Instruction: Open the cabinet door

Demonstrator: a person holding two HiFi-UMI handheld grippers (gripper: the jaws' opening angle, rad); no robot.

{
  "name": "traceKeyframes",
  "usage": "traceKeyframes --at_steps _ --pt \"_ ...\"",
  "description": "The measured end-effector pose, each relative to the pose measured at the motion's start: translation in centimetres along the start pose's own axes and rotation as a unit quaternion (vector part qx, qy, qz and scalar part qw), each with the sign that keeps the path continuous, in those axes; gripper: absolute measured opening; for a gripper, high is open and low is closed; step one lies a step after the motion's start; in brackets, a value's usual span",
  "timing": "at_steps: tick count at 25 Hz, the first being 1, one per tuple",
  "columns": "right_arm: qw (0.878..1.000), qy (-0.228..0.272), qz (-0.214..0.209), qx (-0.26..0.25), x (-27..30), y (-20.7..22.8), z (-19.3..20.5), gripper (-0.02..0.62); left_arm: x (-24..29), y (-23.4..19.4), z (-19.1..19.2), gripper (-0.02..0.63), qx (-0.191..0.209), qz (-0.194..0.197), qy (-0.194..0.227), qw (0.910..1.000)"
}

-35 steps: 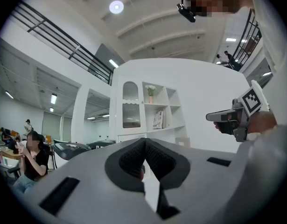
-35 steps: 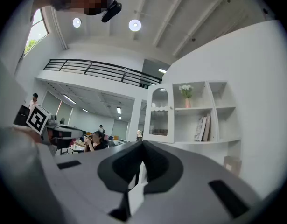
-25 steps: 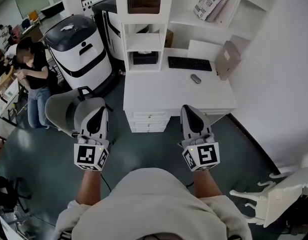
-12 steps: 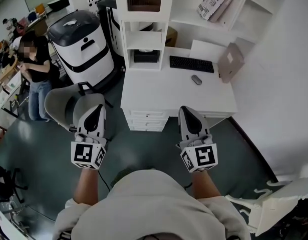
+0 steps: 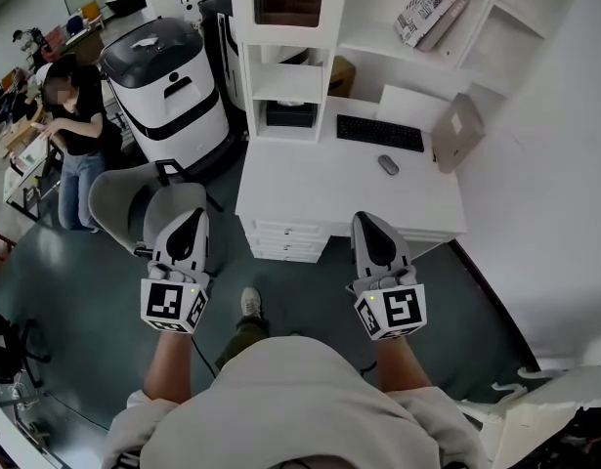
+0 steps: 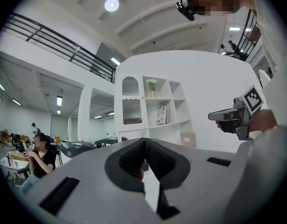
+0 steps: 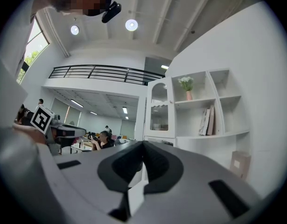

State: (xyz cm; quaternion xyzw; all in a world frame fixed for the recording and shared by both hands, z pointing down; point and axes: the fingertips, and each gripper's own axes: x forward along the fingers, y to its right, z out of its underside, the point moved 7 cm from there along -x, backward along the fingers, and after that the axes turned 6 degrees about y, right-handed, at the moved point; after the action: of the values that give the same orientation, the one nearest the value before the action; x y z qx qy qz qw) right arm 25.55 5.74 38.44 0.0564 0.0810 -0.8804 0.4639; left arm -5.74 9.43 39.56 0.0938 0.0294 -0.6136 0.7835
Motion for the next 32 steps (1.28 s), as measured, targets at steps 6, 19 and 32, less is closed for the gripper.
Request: traceKeyframes --at_steps 6,19,32 --pt "1.000 -0.007 0.011 -0.009 2.5 0.6 0.7 0.005 2.8 -2.0 1.5 -0.003 -0.004 0.011 -0.002 0.9999" --pt "0.998 -0.013 0.061 -0.025 14.2 0.7 1.8 0.005 13.4 -11.6 4.0 -0.003 -0.012 0.056 0.012 0.9983" --pt "0.996 -0.025 0.088 -0.025 21.8 0.2 3.5 0.005 19.4 -17.8 6.1 -0.003 -0.031 0.081 0.014 0.9961"
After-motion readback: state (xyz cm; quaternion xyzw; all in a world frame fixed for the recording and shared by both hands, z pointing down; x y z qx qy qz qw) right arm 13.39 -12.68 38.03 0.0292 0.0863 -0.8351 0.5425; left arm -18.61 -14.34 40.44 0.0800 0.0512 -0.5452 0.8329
